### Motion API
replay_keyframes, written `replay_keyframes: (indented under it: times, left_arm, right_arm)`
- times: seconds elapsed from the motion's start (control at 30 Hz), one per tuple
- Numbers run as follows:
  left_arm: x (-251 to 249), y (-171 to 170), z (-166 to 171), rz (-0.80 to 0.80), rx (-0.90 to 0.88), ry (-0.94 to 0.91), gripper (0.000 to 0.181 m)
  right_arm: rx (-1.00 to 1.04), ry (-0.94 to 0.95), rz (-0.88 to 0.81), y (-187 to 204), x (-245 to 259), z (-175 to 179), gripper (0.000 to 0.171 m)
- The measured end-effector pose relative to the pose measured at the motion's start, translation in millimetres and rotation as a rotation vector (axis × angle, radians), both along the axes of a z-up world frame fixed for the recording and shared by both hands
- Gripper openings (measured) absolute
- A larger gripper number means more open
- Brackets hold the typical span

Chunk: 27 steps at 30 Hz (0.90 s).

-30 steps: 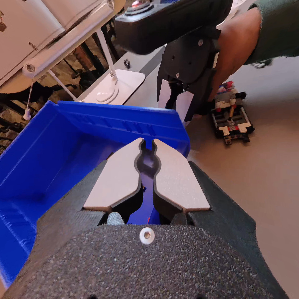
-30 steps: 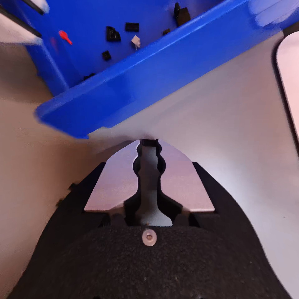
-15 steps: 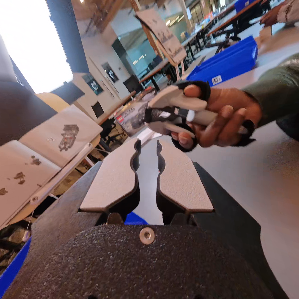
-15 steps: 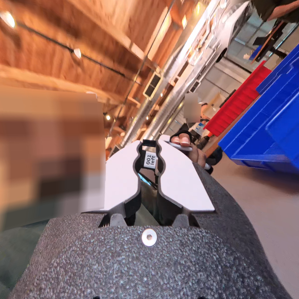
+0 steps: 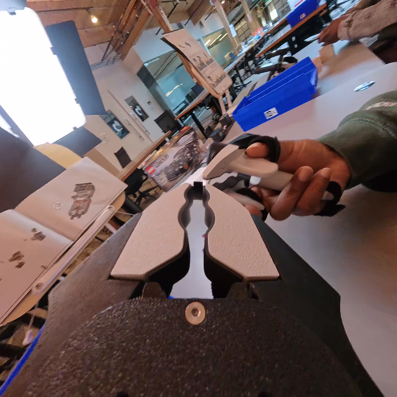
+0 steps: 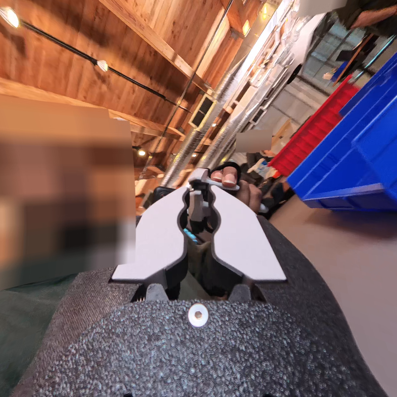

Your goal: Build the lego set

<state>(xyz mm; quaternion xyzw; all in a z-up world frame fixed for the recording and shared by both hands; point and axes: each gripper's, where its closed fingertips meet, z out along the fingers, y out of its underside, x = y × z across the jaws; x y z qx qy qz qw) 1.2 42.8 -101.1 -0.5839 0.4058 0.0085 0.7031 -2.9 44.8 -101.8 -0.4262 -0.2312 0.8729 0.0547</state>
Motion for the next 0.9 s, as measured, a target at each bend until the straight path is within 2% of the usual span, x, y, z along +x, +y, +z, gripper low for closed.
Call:
replay_keyframes:
  times: [0.03, 0.1, 0.2, 0.27, 0.33, 0.4, 0.47, 0.63, 0.77, 0.9]
  left_arm:
    - [-10.3, 3.8, 2.6, 0.04, 0.011, -0.002, 0.008]
    - [-52.2, 21.2, 2.8, 0.218, -0.024, -0.017, 0.008]
    - [-124.0, 44.1, -40.4, 0.483, -0.351, -0.079, 0.008]
    - [-147.5, 45.3, -73.9, 0.548, -0.564, -0.145, 0.008]
    - [-159.5, 43.8, -99.2, 0.583, -0.688, -0.138, 0.015]
    - [-160.0, 40.4, -116.2, 0.581, -0.773, -0.107, 0.029]
    - [-156.7, 39.5, -122.7, 0.57, -0.803, -0.096, 0.038]
    - [-149.6, 39.1, -122.5, 0.529, -0.793, -0.073, 0.042]
    - [-145.8, 39.9, -115.3, 0.493, -0.737, -0.054, 0.044]
    - [-140.9, 37.7, -110.8, 0.431, -0.705, -0.037, 0.048]
  right_arm:
    - [0.062, -0.014, -0.051, 9.1, 3.3, 0.1, 0.022]
    - [0.258, -0.092, -0.191, 31.9, 11.8, -2.6, 0.028]
    - [0.637, -0.329, -0.486, 80.6, 32.0, -19.0, 0.031]
    - [0.85, -0.509, -0.643, 112.6, 53.2, -33.2, 0.032]
    - [0.995, -0.696, -0.714, 136.4, 76.4, -52.0, 0.034]
    - [1.064, -0.862, -0.705, 150.1, 98.3, -74.5, 0.036]
    - [1.082, -0.997, -0.618, 153.0, 115.5, -100.9, 0.039]
    - [1.187, -1.217, -0.476, 154.9, 134.9, -148.8, 0.039]
    - [1.259, -1.303, -0.461, 161.3, 141.2, -163.6, 0.039]
    - [1.248, -1.321, -0.478, 167.5, 146.8, -166.8, 0.039]
